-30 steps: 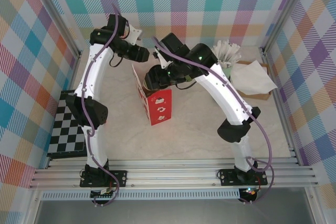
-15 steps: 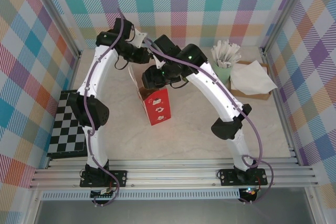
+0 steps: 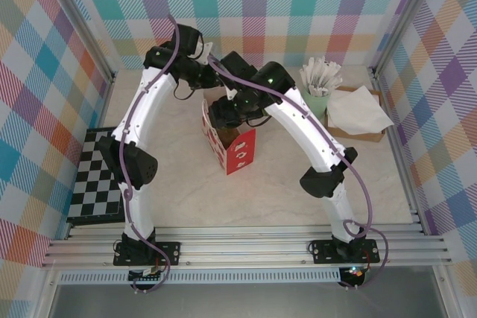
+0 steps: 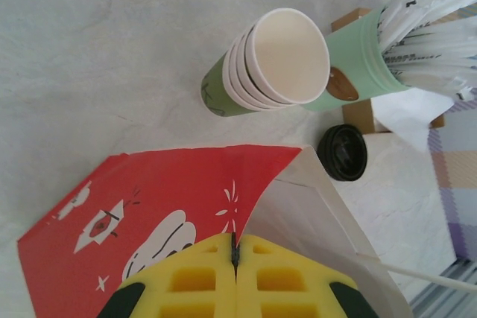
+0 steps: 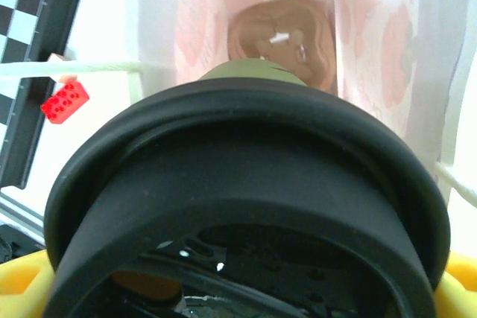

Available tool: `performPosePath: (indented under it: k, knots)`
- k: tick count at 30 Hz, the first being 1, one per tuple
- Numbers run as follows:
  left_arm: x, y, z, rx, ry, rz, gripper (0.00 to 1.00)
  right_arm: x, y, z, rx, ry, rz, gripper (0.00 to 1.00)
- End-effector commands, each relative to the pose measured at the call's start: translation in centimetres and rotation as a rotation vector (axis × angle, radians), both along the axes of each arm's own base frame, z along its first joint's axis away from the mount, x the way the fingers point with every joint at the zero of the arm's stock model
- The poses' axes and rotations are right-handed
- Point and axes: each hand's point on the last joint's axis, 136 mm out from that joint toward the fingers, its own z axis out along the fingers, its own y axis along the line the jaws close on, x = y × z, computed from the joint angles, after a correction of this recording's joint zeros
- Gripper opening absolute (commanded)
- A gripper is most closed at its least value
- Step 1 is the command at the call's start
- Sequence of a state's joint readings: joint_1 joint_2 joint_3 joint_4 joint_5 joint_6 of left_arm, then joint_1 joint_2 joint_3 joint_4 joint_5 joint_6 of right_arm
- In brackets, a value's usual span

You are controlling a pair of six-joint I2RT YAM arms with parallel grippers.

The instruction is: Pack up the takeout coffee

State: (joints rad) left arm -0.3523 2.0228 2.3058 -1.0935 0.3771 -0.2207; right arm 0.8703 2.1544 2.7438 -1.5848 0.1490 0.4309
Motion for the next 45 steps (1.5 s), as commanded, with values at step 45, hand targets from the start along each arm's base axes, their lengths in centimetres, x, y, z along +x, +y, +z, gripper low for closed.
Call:
performPosePath:
  k: [45]
  knots:
    - [-4.5,-2.4,0.8,-0.246,-0.122,-0.342,0.0,-1.2,-5.3,-3.9,-0.132,0.192,-0.014,0.64]
